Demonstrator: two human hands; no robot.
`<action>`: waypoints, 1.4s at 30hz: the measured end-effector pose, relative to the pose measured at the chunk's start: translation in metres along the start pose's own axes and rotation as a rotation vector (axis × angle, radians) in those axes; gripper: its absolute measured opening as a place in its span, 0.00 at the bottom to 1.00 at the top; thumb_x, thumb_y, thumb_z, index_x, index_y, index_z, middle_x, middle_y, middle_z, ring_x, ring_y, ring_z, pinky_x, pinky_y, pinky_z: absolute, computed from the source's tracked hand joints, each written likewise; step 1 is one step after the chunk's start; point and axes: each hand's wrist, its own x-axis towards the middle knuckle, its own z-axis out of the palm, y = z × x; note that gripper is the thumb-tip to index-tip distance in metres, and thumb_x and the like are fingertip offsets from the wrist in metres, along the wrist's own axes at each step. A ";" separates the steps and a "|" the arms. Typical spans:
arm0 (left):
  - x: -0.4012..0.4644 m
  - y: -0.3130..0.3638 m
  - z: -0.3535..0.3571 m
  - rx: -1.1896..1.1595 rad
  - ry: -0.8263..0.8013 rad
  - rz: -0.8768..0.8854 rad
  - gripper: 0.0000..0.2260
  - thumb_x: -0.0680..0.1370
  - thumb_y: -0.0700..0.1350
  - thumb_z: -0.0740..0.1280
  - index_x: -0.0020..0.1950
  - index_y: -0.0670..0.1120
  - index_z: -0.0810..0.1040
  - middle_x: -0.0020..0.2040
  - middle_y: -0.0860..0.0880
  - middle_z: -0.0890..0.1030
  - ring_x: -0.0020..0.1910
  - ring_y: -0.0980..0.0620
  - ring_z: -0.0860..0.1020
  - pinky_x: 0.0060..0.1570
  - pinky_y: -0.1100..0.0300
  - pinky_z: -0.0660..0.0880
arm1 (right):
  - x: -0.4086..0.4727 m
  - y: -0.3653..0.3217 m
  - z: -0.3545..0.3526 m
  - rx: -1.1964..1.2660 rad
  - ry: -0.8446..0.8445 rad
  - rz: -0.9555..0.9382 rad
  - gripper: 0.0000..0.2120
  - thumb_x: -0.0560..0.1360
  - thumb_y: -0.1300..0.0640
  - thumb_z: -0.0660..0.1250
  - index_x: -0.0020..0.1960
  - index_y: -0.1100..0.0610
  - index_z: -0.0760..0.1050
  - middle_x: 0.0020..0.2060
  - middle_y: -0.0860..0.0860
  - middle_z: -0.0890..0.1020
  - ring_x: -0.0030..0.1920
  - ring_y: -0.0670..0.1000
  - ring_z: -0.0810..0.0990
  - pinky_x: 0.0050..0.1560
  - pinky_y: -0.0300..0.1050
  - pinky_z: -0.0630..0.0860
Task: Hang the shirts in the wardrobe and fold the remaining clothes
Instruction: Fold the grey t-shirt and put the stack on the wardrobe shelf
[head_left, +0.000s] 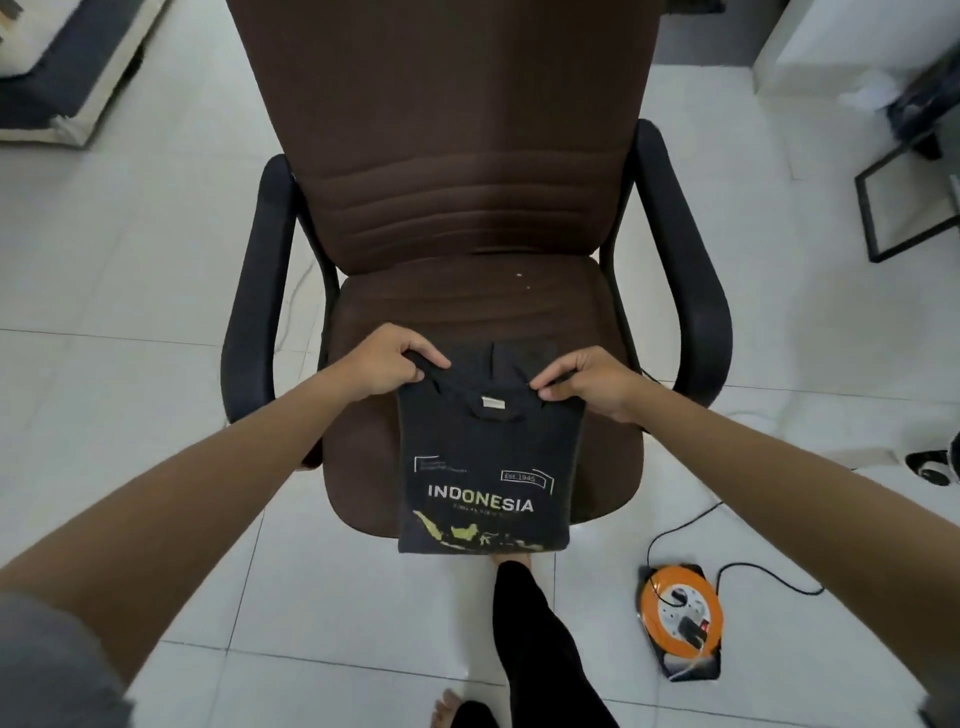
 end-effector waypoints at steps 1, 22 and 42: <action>0.019 -0.006 -0.002 0.026 0.018 -0.007 0.14 0.72 0.28 0.67 0.49 0.46 0.83 0.51 0.49 0.80 0.50 0.55 0.77 0.43 0.75 0.72 | 0.018 0.000 -0.007 0.009 0.011 0.017 0.14 0.70 0.71 0.71 0.36 0.53 0.84 0.38 0.50 0.84 0.46 0.52 0.81 0.55 0.45 0.78; 0.172 -0.135 0.023 0.191 0.304 -0.030 0.07 0.69 0.34 0.73 0.44 0.39 0.78 0.45 0.41 0.80 0.41 0.49 0.74 0.42 0.58 0.70 | 0.195 0.064 -0.031 -0.504 0.257 -0.165 0.15 0.66 0.59 0.77 0.49 0.62 0.78 0.48 0.56 0.81 0.48 0.52 0.77 0.48 0.40 0.70; 0.087 -0.137 0.090 -0.386 0.360 -0.287 0.26 0.69 0.32 0.72 0.55 0.52 0.62 0.44 0.50 0.76 0.43 0.50 0.78 0.44 0.53 0.78 | 0.123 0.118 0.036 -0.070 0.402 -0.186 0.31 0.71 0.60 0.72 0.69 0.46 0.61 0.65 0.48 0.71 0.64 0.48 0.71 0.62 0.42 0.73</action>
